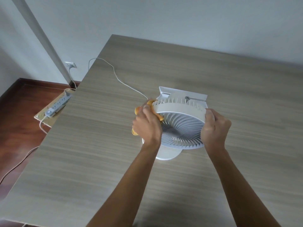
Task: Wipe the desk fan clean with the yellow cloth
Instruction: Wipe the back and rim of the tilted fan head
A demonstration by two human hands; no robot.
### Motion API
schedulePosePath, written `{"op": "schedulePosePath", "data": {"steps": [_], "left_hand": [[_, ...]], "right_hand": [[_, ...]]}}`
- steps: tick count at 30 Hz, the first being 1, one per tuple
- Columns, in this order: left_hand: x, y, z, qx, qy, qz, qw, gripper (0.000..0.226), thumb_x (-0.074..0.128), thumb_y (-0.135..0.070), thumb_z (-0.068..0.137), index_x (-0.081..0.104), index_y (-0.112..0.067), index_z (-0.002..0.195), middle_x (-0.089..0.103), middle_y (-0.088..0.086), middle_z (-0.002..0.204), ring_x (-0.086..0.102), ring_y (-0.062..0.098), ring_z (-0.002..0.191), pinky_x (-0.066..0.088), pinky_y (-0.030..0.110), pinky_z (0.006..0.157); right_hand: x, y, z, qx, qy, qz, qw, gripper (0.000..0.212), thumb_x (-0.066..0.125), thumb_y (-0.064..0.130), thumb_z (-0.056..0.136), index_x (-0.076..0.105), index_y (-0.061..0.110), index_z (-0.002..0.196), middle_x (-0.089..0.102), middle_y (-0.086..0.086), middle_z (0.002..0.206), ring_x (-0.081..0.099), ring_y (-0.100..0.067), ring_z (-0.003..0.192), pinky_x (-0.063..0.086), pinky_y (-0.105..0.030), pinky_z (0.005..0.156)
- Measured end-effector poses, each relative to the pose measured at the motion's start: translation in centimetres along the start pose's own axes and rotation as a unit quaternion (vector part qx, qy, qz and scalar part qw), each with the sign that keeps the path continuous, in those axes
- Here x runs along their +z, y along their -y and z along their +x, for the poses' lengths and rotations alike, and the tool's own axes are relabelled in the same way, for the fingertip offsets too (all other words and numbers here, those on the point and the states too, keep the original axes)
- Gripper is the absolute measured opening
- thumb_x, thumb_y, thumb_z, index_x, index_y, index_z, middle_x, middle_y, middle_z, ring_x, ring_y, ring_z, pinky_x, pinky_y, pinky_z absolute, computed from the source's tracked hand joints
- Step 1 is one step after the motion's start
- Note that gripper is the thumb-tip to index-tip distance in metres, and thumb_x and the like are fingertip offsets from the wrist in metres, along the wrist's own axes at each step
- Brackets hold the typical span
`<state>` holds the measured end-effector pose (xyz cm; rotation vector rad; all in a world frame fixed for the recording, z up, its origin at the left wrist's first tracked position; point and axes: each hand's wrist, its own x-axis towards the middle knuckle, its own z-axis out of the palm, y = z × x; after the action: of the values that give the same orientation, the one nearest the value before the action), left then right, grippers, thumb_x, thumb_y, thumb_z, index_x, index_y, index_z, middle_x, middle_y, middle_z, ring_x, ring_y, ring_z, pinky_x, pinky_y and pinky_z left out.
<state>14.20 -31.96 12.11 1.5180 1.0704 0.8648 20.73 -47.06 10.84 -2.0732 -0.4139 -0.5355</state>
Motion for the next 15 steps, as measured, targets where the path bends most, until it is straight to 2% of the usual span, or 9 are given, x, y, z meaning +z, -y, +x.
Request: {"op": "schedulePosePath", "data": {"steps": [2,3,5,7,9,11,13,15], "left_hand": [[0.6,-1.6,-0.4,0.152,0.033,0.037,0.987,0.044,0.034,-0.020,0.088,0.078,-0.024,0.091,0.076,0.000,0.086,0.066,0.024,0.076,0.039,0.030,0.064],[1.3,-2.1,-0.8,0.244,0.059,0.051,0.967,0.039,0.039,-0.018,0.087,0.078,-0.021,0.087,0.076,-0.002,0.083,0.067,0.022,0.074,0.046,0.031,0.068],[2.6,-2.6,-2.0,0.402,0.082,0.082,0.908,0.030,0.047,-0.016,0.086,0.077,-0.015,0.083,0.077,-0.003,0.083,0.071,0.020,0.080,0.051,0.037,0.083],[3.4,-2.4,-2.5,0.485,0.081,0.088,0.866,0.026,0.053,-0.019,0.085,0.078,-0.013,0.084,0.078,-0.003,0.088,0.073,0.017,0.085,0.052,0.041,0.086],[3.8,-1.8,-1.5,0.537,0.059,0.083,0.838,0.023,0.057,-0.020,0.084,0.079,-0.013,0.086,0.079,-0.003,0.091,0.074,0.016,0.086,0.054,0.040,0.082],[3.4,-0.9,0.2,0.563,0.026,0.089,0.821,0.023,0.058,-0.022,0.086,0.079,-0.013,0.089,0.078,-0.003,0.093,0.074,0.018,0.087,0.056,0.039,0.077],[2.8,0.4,1.6,0.542,0.003,0.099,0.835,0.030,0.051,-0.026,0.093,0.079,-0.015,0.094,0.078,-0.004,0.097,0.074,0.017,0.088,0.056,0.036,0.071],[2.3,1.2,2.2,0.480,-0.013,0.102,0.871,0.041,0.039,-0.031,0.100,0.078,-0.020,0.099,0.076,-0.010,0.100,0.072,0.011,0.088,0.053,0.029,0.064]], "right_hand": [[0.2,0.2,0.1,-0.010,0.003,-0.012,1.000,0.035,0.039,0.008,0.088,0.043,-0.001,0.054,0.035,-0.011,0.045,0.032,-0.025,0.041,0.021,-0.033,0.044],[0.2,0.2,0.1,-0.012,0.003,-0.016,1.000,0.035,0.039,0.009,0.088,0.043,-0.001,0.054,0.037,-0.011,0.045,0.034,-0.026,0.040,0.022,-0.034,0.044],[0.0,-0.2,0.0,-0.005,0.003,-0.004,1.000,0.034,0.039,0.008,0.089,0.042,0.006,0.055,0.036,-0.004,0.044,0.033,-0.019,0.040,0.023,-0.031,0.043],[-0.2,-0.5,0.0,0.000,0.000,0.009,1.000,0.034,0.040,0.008,0.089,0.038,0.014,0.056,0.032,0.007,0.046,0.029,-0.008,0.041,0.022,-0.026,0.045],[-0.2,-0.3,0.2,-0.016,0.000,-0.001,1.000,0.032,0.039,0.010,0.088,0.037,0.016,0.057,0.031,0.008,0.047,0.028,-0.008,0.041,0.022,-0.025,0.045],[0.2,0.3,0.7,-0.038,0.004,-0.014,0.999,0.031,0.038,0.013,0.088,0.039,0.015,0.058,0.034,0.002,0.046,0.033,-0.019,0.040,0.025,-0.030,0.043],[0.7,0.5,1.0,-0.049,0.002,-0.021,0.999,0.030,0.037,0.014,0.088,0.039,0.014,0.058,0.035,-0.004,0.046,0.035,-0.029,0.039,0.028,-0.036,0.041],[0.8,0.4,0.9,-0.053,0.002,-0.021,0.998,0.031,0.036,0.014,0.089,0.039,0.013,0.058,0.036,-0.008,0.046,0.036,-0.032,0.039,0.029,-0.038,0.040]]}}
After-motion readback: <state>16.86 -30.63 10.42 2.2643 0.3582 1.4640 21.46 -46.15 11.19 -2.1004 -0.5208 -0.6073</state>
